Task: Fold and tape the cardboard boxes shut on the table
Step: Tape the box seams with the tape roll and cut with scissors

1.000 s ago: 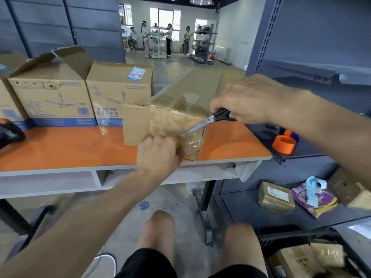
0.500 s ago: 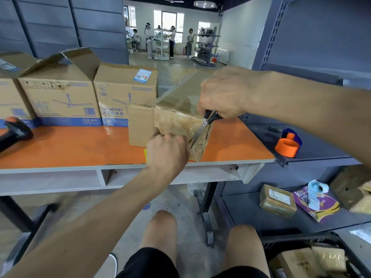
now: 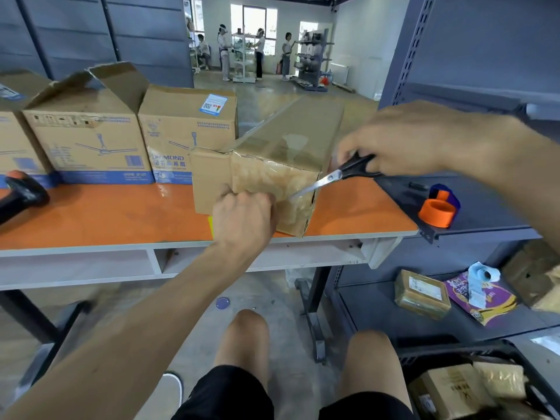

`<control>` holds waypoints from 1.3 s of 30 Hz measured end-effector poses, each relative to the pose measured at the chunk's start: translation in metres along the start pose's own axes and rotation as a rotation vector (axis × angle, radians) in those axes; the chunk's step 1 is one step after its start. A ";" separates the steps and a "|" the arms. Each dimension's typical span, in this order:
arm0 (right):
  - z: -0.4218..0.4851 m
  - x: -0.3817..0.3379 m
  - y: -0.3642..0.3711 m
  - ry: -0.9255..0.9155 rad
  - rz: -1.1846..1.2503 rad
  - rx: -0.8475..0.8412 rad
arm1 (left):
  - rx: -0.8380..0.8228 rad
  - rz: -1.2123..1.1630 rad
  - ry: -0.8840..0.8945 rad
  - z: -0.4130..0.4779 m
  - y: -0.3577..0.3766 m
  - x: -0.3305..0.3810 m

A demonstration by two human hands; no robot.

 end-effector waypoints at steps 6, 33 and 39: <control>-0.027 0.067 0.085 0.459 0.511 0.250 | -0.003 0.012 0.003 0.002 0.009 -0.002; 0.040 -0.109 0.168 0.593 0.646 0.225 | -0.082 -0.195 -0.032 0.032 -0.015 -0.047; 0.043 -0.112 0.157 0.686 0.620 0.331 | -0.153 -0.277 0.002 0.036 -0.021 -0.043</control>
Point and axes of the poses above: each hand's wrist, its own z-axis towards the middle knuckle, its own y-axis out of the palm, x = y × z, the point moved 2 cm from there along z, towards the middle knuckle, and after that the axes turned 3 degrees about -x, right-handed, at the moved point
